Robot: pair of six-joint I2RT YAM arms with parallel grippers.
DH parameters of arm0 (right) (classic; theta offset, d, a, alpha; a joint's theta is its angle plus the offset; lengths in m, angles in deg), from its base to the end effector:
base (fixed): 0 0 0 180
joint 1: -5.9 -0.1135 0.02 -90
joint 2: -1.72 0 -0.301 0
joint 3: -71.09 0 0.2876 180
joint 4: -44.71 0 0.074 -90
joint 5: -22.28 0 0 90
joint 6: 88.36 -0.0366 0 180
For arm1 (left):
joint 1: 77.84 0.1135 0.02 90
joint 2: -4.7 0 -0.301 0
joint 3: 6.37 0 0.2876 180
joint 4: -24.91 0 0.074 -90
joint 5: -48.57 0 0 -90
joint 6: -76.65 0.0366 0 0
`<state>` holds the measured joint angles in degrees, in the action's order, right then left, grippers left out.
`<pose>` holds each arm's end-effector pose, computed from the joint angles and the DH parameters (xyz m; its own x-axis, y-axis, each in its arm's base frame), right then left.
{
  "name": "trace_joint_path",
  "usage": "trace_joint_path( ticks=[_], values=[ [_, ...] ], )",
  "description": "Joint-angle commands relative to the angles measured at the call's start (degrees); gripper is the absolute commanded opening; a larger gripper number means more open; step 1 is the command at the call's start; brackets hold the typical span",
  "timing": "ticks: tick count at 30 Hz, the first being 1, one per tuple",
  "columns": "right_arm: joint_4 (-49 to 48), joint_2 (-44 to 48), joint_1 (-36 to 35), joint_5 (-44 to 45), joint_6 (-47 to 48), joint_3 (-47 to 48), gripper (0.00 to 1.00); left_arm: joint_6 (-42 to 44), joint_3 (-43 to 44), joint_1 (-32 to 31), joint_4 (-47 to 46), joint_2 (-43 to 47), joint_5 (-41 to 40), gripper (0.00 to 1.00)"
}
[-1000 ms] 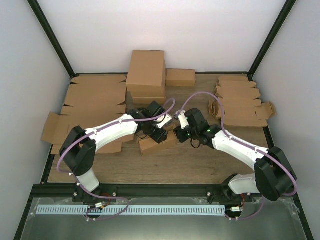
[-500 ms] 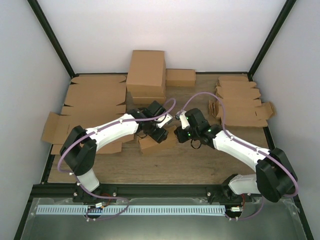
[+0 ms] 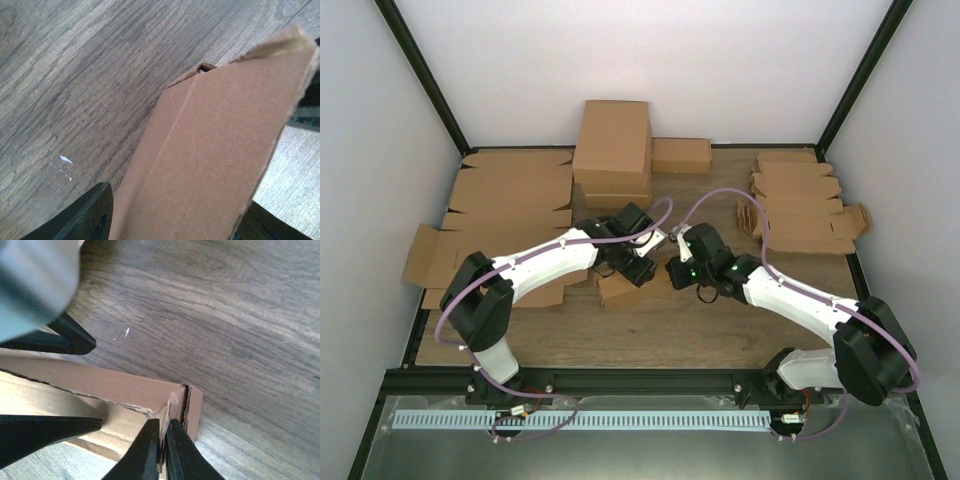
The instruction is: Fold the paper box
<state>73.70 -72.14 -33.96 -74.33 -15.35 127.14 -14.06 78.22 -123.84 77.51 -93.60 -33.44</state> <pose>0.2166 0.1863 0.2342 -0.7389 -0.2388 -0.6302 -0.5032 0.8175 0.2803 0.2653 -0.2820 0.2422 -0.6454 0.6506 -0.4002 0.7432 0.6559 -0.1323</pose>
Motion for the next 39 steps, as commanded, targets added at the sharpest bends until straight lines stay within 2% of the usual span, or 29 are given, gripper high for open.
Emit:
trace_joint_path(
  ticks=[1,10,19,21,24,31,39],
  values=[
    [0.1,0.9,-2.8,2.6,-2.4,-1.2,0.11,0.8,0.0,-0.7,1.1,-1.3,-1.2,0.57],
    [2.0,4.5,-2.8,9.1,-0.9,0.8,0.21,1.7,0.2,-1.3,1.9,-1.1,-2.1,0.56],
    [3.1,3.3,-2.8,10.7,0.0,2.2,0.32,1.9,0.2,-1.6,2.0,-1.1,-2.7,0.56],
    [2.7,3.2,-2.7,10.7,0.3,2.3,0.29,2.0,0.1,-1.6,2.0,-1.2,-2.7,0.55],
    [2.5,2.4,-2.7,9.8,1.1,2.9,0.17,2.0,0.0,-1.7,2.1,-1.0,-2.8,0.55],
    [3.2,1.4,-2.7,7.5,2.0,3.5,0.01,2.0,0.0,-1.8,2.1,-0.9,-2.9,0.55],
    [4.0,2.5,-2.8,4.7,1.4,1.7,0.01,1.9,0.3,-2.0,2.1,-1.0,-3.2,0.55]
  ],
)
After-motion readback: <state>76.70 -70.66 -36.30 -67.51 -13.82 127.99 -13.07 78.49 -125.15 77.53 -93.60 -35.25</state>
